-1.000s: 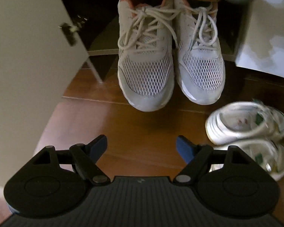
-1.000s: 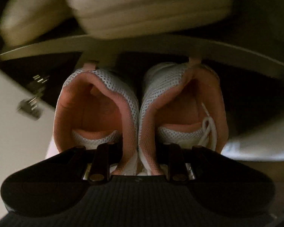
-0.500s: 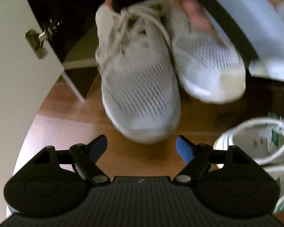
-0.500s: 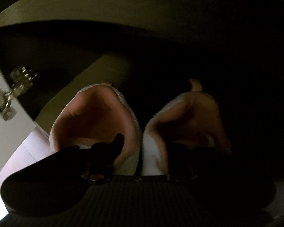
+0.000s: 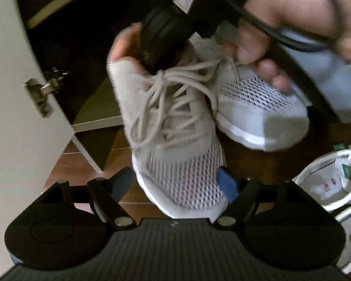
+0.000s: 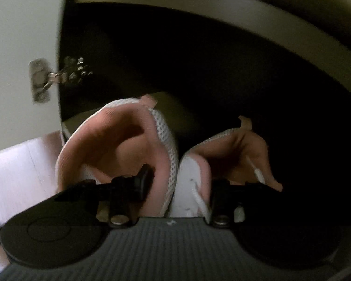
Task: Organize scattered shoes
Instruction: 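Carry the grey sneakers with the right tool into the cabinet below the slippers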
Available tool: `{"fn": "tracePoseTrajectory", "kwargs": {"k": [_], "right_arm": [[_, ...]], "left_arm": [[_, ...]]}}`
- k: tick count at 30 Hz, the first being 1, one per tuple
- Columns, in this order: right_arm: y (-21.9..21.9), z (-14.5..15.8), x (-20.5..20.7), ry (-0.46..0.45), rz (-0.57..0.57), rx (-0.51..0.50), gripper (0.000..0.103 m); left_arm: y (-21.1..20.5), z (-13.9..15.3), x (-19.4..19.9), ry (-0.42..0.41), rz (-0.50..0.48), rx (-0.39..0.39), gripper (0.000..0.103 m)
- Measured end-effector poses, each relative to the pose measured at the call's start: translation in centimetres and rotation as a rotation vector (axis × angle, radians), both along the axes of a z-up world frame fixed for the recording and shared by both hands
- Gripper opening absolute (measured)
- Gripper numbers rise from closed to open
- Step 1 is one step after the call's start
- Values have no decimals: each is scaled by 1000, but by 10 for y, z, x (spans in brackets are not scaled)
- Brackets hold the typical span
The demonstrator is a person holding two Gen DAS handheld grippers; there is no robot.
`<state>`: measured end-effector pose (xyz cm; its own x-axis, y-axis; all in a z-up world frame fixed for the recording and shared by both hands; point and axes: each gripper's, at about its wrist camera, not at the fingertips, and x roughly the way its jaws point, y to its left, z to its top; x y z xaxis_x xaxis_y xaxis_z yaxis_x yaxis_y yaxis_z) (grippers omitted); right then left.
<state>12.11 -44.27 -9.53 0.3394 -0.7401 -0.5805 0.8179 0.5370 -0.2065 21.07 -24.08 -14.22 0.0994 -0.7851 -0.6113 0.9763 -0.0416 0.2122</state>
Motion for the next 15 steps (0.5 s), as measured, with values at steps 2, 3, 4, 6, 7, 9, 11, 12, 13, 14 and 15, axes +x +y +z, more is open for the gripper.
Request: {"fn": "tracePoseTrajectory", "kwargs": {"k": [2,3,4,6,7,9,11,12,13,14,15], "right_arm": [[-9,-5,-1,-27,-59,-11,31],[-4,-2,3,-33,-77,-17,30],[1,4,10,-52,-119,-20,30],[2,14,16,-79,-176,-19,29],[-9,16,17,-93,-212,-1,29],[-14,15,21,-90,-228,2,30],[-14,12,27,-72,-228,-13,30],[-14,11,28,-62,-231,-12,30],[-16,11,30,-57,-234,-4,32],[-18,10,30,-57,-237,6,33],[-19,10,31,-56,-227,9,34]], "left_arm": [[12,0,3,12,-31,-8,81],[18,-3,4,11,-46,-8,81],[23,-6,3,6,-64,-10,81],[28,-14,1,-22,-102,-26,85],[28,-20,-1,-49,-117,-32,85],[22,-28,-5,-97,-124,-33,85],[9,-30,-1,-107,-104,-19,84],[7,-29,1,-106,-102,-15,84],[3,-27,4,-101,-98,-20,84],[-1,-24,8,-94,-91,-35,83],[-6,-22,11,-88,-88,-35,84]]}}
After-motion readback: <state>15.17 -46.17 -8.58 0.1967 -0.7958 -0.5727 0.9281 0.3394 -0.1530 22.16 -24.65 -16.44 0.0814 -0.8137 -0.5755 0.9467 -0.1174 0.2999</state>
